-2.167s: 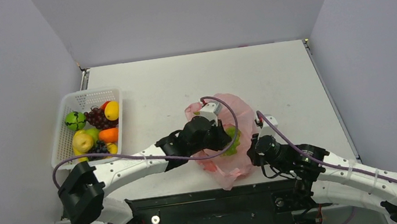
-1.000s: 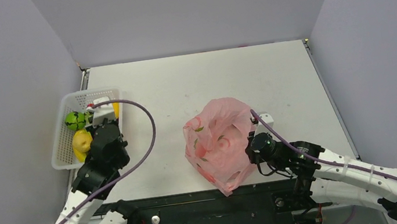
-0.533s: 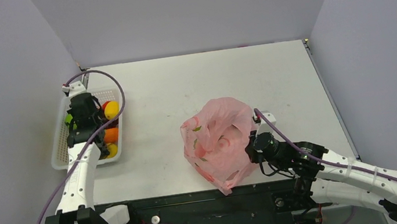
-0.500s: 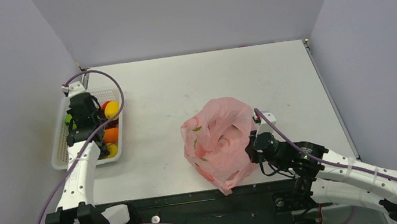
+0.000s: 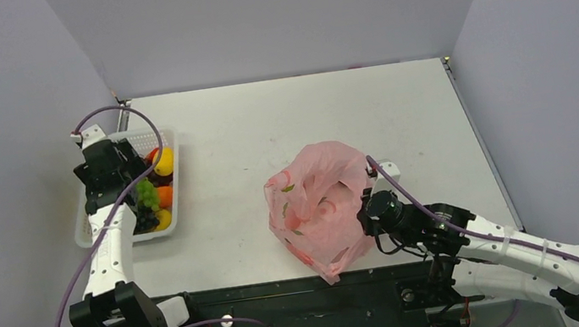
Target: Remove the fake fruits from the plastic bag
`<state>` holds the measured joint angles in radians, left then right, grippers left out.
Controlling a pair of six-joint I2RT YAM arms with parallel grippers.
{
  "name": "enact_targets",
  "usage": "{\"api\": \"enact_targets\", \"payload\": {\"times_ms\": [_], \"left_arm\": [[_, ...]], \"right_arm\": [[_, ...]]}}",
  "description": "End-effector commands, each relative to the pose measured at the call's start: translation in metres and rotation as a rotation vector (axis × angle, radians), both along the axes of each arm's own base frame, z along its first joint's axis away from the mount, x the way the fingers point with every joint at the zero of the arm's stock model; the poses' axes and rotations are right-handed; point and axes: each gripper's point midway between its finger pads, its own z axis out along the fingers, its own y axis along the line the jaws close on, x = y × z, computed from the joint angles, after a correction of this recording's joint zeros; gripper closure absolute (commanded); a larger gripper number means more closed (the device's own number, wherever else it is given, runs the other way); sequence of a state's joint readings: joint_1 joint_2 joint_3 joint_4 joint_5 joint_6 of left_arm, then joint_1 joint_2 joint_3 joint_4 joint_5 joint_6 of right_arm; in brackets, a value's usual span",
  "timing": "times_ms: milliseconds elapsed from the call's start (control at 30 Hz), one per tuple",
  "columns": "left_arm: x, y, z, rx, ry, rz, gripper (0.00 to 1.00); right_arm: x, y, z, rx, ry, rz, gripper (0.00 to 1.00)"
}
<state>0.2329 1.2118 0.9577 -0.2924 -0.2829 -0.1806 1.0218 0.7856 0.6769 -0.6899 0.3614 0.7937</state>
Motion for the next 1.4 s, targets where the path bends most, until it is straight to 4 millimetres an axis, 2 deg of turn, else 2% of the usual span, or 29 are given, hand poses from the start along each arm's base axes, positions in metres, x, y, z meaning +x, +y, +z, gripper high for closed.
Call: {"api": "enact_targets", "payload": {"times_ms": [0, 100, 200, 233, 300, 333, 367, 433, 600, 633, 733, 800, 900, 933, 967, 1000, 1033, 1067, 1133, 1167, 1333, 1367], "left_arm": [[0.009, -0.020, 0.026, -0.052, -0.125, -0.097, 0.24], [0.010, -0.049, 0.035, -0.106, -0.182, -0.218, 0.25], [0.009, -0.095, 0.036, -0.205, -0.204, -0.387, 0.25], [0.004, -0.106, 0.035, -0.264, -0.202, -0.407, 0.25], [-0.010, -0.143, 0.032, -0.438, -0.189, -0.519, 0.25], [-0.016, -0.154, 0.032, -0.494, -0.184, -0.547, 0.26], [-0.028, -0.172, 0.032, -0.592, -0.181, -0.593, 0.28], [-0.046, -0.196, 0.036, -0.700, -0.194, -0.667, 0.31], [-0.090, -0.217, 0.046, -0.692, -0.236, -0.752, 0.32], [-0.100, -0.220, 0.053, -0.678, -0.266, -0.777, 0.32], [-0.120, -0.226, 0.065, -0.667, -0.303, -0.812, 0.32], [-0.130, -0.231, 0.072, -0.667, -0.319, -0.835, 0.31], [-0.133, -0.246, 0.066, -0.728, -0.286, -0.854, 0.33], [-0.130, -0.251, 0.064, -0.766, -0.294, -0.847, 0.34], [-0.131, -0.261, 0.070, -0.777, -0.320, -0.892, 0.34], [-0.133, -0.272, 0.063, -0.820, -0.302, -0.892, 0.34], [-0.132, -0.278, 0.067, -0.838, -0.325, -0.898, 0.34], [-0.126, -0.280, 0.061, -0.832, -0.324, -0.868, 0.34], [-0.136, -0.310, 0.059, -0.833, -0.293, -0.938, 0.34], [-0.136, -0.317, 0.060, -0.822, -0.295, -0.953, 0.34], [-0.142, -0.371, 0.052, -0.733, -0.240, -1.005, 0.34], [-0.142, -0.376, 0.058, -0.721, -0.250, -1.016, 0.35]], "right_arm": [[0.010, 0.005, 0.020, 0.033, -0.054, -0.014, 1.00], [0.012, 0.007, 0.024, 0.047, -0.069, -0.012, 1.00], [0.016, 0.012, 0.030, 0.054, -0.088, -0.006, 1.00], [0.019, 0.016, 0.037, 0.064, -0.102, 0.001, 1.00], [0.024, 0.023, 0.045, 0.066, -0.115, 0.012, 1.00], [0.025, 0.028, 0.044, 0.059, -0.110, 0.022, 1.00], [0.028, 0.034, 0.052, 0.074, -0.126, 0.033, 1.00], [0.033, 0.048, 0.054, 0.077, -0.125, 0.063, 1.00], [0.032, 0.098, 0.068, 0.161, -0.114, 0.210, 1.00], [0.034, 0.106, 0.071, 0.162, -0.109, 0.225, 1.00], [0.028, 0.125, 0.078, 0.184, -0.106, 0.285, 1.00], [0.021, 0.129, 0.073, 0.189, -0.098, 0.310, 1.00], [0.009, 0.123, 0.065, 0.200, -0.087, 0.323, 1.00], [0.005, 0.116, 0.056, 0.194, -0.075, 0.317, 1.00], [0.003, 0.110, 0.050, 0.183, -0.064, 0.307, 1.00], [0.000, 0.102, 0.042, 0.172, -0.059, 0.298, 1.00], [-0.002, 0.094, 0.035, 0.150, -0.047, 0.285, 1.00], [-0.004, 0.087, 0.031, 0.142, -0.047, 0.277, 1.00], [-0.006, 0.070, 0.021, 0.095, -0.037, 0.252, 1.00], [-0.007, 0.060, 0.014, 0.055, -0.027, 0.237, 1.00], [-0.009, 0.034, 0.009, -0.028, -0.023, 0.209, 1.00], [-0.010, 0.031, 0.010, -0.045, -0.021, 0.209, 1.00]]}}
